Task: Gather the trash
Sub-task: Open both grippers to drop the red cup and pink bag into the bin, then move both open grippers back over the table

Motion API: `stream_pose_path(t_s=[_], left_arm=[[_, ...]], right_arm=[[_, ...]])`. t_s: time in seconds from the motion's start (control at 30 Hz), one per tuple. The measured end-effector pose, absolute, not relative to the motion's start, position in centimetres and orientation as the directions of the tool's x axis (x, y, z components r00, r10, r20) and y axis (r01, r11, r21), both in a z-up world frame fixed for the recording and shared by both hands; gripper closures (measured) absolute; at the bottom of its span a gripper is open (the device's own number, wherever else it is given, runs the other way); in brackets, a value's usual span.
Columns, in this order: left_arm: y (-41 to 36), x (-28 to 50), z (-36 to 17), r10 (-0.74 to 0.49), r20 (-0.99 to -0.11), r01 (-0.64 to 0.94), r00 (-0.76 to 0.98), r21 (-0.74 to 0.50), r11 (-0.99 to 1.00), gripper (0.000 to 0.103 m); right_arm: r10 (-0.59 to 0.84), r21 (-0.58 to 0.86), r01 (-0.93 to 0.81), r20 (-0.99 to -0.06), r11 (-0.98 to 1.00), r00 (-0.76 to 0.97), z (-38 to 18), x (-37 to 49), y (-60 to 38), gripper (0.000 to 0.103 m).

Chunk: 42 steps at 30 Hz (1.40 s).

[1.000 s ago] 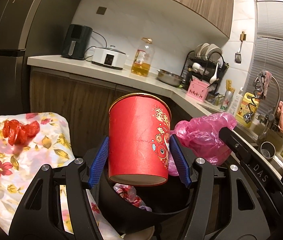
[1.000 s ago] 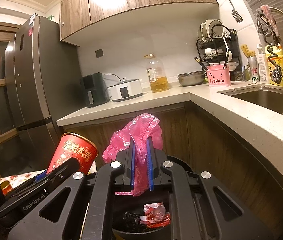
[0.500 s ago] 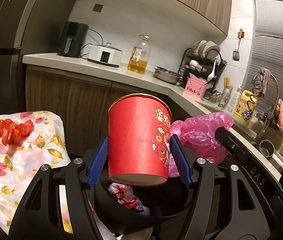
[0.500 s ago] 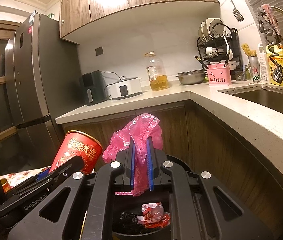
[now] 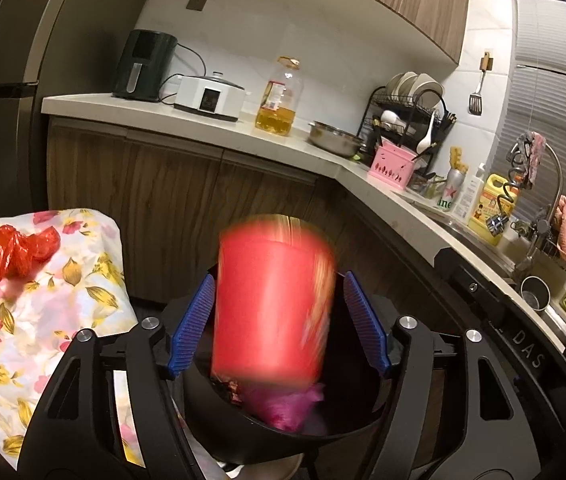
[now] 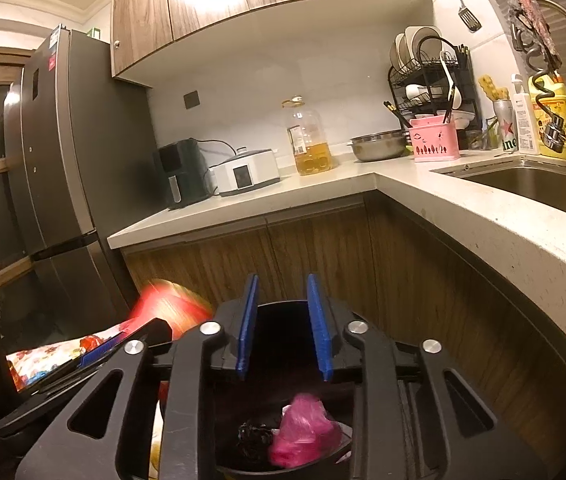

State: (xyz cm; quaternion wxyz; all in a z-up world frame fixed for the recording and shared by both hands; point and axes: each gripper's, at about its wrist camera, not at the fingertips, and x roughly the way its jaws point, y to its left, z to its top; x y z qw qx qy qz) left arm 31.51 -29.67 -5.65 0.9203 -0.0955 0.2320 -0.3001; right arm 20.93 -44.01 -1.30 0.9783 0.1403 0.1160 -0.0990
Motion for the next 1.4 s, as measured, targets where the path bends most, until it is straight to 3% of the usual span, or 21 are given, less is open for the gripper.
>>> stream_pose_path(t_s=[0.27,0.73,1.4], left_arm=[[-28.7,31.4,-6.0,-0.576,-0.376,0.48,0.725,-0.323,0.815,0.027],[-22.5,28.1,-5.0,-0.428,-0.364,0.332,0.828,-0.297,0.895,0.017],[-2.8,24.6,-6.5,-0.019,-0.397,-0.089,0.917,-0.252,0.964,0.017]], right_arm=[[-0.165,0.255,0.232,-0.257,0.939,0.952,-1.4,20.7,-44.1,0.055],[-0.117,0.249,0.179,-0.243,0.952,0.963,-1.7,19.3,-41.6,0.019],[0.066,0.223,-0.013,-0.235,0.975,0.97,-1.8,19.7,-30.7,0.016]])
